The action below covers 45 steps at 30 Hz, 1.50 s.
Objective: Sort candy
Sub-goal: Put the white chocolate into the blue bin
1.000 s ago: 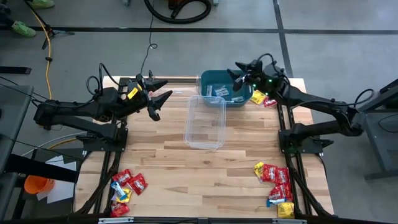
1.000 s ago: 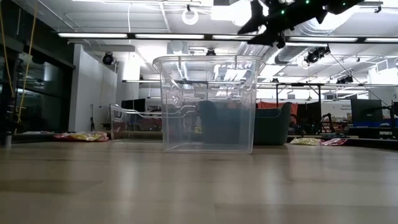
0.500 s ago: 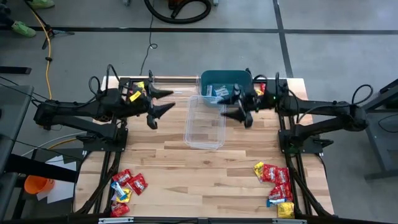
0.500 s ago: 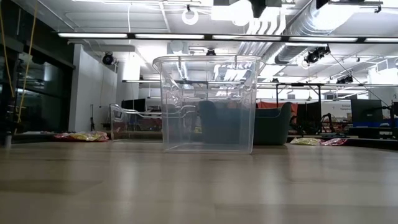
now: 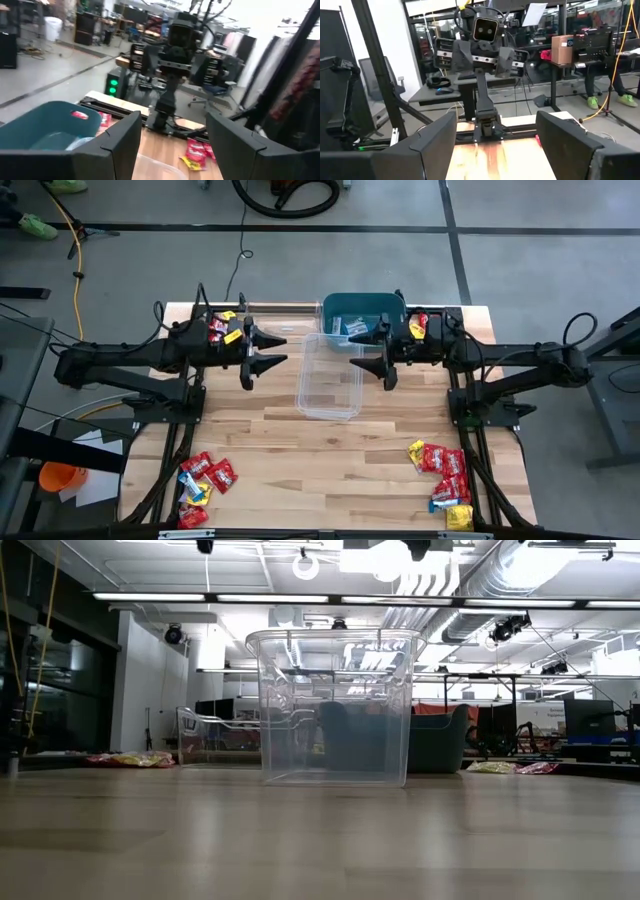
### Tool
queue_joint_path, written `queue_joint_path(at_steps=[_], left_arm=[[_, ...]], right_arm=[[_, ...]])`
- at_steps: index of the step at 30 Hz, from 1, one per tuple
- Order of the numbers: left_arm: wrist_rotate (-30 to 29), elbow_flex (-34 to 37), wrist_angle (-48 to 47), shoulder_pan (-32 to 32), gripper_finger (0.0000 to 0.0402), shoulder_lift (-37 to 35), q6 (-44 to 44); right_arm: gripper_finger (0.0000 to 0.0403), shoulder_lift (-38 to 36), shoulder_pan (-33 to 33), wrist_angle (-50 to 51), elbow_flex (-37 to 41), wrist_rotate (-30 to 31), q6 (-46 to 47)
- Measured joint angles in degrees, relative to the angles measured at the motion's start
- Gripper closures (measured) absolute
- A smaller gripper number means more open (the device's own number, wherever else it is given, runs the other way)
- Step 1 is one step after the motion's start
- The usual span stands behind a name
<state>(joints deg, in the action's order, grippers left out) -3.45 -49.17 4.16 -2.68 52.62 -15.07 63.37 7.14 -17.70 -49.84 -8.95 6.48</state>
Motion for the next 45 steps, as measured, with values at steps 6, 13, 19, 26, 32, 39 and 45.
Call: queue_joint_path(at_steps=[6,13,19,26,32,39,45], left_arm=[[8.03,-5.81,-13.82,3.57,0.0190,0.30,-6.92],[10.53,-16.81,-55.49,17.00,0.0190,7.59,-12.90],[23.67,-16.92,-72.33,32.48,0.0190,18.65,-16.26],[24.60,-14.95,-69.76,47.97,0.0190,28.34,-12.09],[24.32,-9.99,-60.71,57.33,0.0190,31.47,-14.72],[21.43,-2.90,-56.84,61.97,0.0190,33.11,-15.41],[21.69,1.36,-52.06,62.05,0.0190,33.15,-19.34]], right_arm=[[0.0135,0.00,0.00,-0.04,0.00,2.03,-0.50],[0.0135,0.02,0.02,0.11,0.00,3.25,-2.48],[0.0135,0.04,0.82,1.00,0.00,6.24,-2.84],[0.0135,0.04,1.62,2.59,0.00,6.34,-2.32],[0.0135,0.04,1.62,4.46,0.02,6.32,-2.27],[0.0135,0.04,1.62,6.15,0.02,6.29,-2.25],[0.0135,0.04,1.62,6.35,0.02,6.15,-2.25]])
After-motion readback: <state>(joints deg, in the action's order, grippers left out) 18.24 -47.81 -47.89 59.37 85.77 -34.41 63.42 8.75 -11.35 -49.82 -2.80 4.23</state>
